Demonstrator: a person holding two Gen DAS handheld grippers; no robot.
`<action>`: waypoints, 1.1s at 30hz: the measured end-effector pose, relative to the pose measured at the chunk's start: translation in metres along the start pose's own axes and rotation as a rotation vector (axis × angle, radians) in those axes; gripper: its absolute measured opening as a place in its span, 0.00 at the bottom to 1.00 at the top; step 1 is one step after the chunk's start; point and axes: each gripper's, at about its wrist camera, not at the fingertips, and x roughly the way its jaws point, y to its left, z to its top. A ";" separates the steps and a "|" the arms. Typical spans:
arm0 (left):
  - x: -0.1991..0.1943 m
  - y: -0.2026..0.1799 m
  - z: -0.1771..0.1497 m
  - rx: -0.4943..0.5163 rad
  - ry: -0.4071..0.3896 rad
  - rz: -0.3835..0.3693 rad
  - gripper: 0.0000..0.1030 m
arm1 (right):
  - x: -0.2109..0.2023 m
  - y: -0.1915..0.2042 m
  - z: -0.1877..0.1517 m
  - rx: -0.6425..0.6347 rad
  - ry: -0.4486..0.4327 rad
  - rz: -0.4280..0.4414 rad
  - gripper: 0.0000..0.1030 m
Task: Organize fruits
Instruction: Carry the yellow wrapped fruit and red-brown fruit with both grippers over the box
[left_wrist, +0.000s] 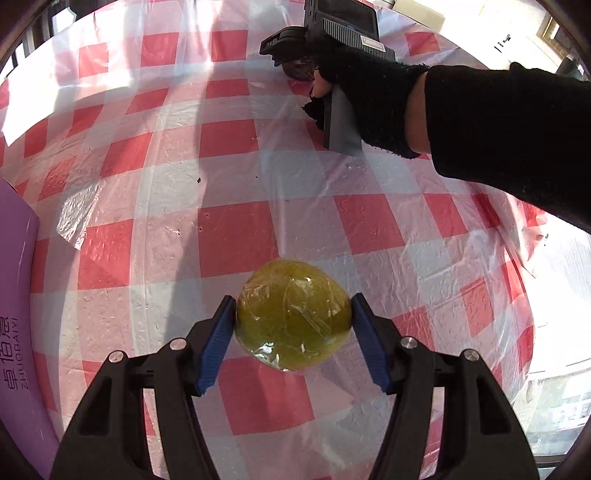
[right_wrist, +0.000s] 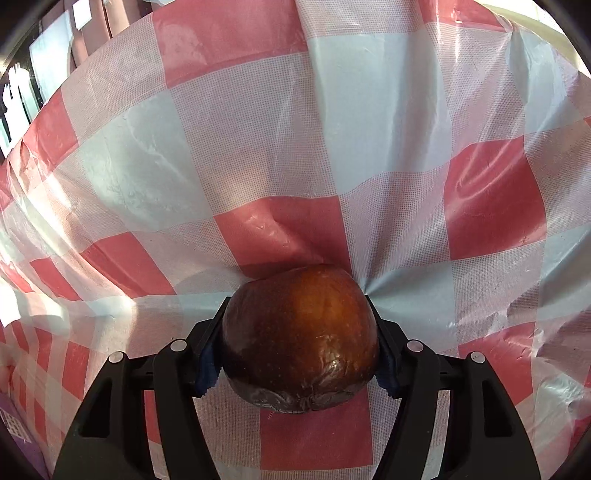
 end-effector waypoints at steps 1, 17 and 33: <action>-0.003 -0.001 -0.005 0.007 0.000 -0.007 0.61 | -0.008 -0.001 -0.008 0.006 0.004 0.015 0.62; -0.039 0.036 -0.033 0.030 -0.024 0.036 0.61 | -0.185 -0.016 -0.207 -0.017 0.160 0.044 0.62; -0.121 0.084 -0.010 0.096 -0.198 0.076 0.61 | -0.252 0.065 -0.254 -0.029 0.193 0.090 0.62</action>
